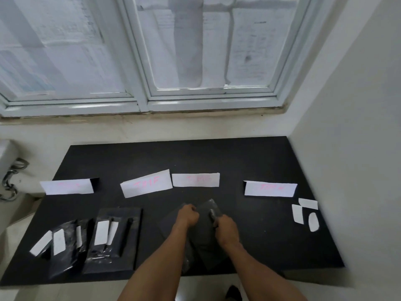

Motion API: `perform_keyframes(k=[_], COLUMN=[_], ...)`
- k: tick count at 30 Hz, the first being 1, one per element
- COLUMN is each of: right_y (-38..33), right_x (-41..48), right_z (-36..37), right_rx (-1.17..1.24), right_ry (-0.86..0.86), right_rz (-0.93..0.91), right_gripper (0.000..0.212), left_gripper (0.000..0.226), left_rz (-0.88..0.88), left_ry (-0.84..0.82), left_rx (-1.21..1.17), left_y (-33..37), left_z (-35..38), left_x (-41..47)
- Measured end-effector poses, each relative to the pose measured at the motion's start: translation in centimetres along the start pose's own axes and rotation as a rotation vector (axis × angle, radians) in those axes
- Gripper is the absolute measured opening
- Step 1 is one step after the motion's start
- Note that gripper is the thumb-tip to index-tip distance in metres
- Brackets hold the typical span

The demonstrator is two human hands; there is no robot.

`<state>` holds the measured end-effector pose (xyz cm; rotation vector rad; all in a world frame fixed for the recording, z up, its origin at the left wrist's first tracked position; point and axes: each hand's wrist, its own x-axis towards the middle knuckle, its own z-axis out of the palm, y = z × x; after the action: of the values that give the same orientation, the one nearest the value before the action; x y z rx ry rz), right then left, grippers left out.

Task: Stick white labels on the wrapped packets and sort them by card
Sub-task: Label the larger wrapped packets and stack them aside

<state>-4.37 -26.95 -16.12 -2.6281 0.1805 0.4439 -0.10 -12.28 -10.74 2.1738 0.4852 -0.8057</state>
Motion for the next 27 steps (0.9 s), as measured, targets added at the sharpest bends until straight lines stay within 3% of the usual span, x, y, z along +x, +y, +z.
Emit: perform_keyframes(k=[3,6,9,12,19,23,27], right_y=[2.1,3.8,6.3,9.3,16.4,21.0,25.0], right_x=[0.1,0.5,1.2,1.2,0.4,-0.1,-0.5], right_z=[-1.7,-4.4,-6.9,-9.0,-11.2,-11.9,-12.6], right_rx=[0.354,0.695,0.836,0.848,0.684,0.596,0.507], right_ry=[0.083,0.118,0.128,0.149,0.255,0.48,0.538], right_rz=[0.095,0.18,0.194,0.182,0.268,0.558,0.737], right_gripper=[0.012,0.027,0.031,0.029,0.016,0.016,0.027], left_gripper=[0.036,0.018,0.021,0.021,0.028,0.024,0.024], left_rz=[0.014,0.054,0.045,0.045,0.041,-0.01,-0.045], left_ry=[-0.016,-0.044,-0.138,-0.248,-0.245,-0.278,-0.348], left_rx=[-0.024,-0.128,-0.268,-0.335,-0.451,-0.429,-0.431], left_y=[2.2,4.9,8.2,11.3,15.3,16.4,16.8], left_z=[2.2,5.2,8.5,11.9,18.3,20.4,20.8], left_x=[0.5,1.0,1.1,0.6,0.9,0.7,0.6])
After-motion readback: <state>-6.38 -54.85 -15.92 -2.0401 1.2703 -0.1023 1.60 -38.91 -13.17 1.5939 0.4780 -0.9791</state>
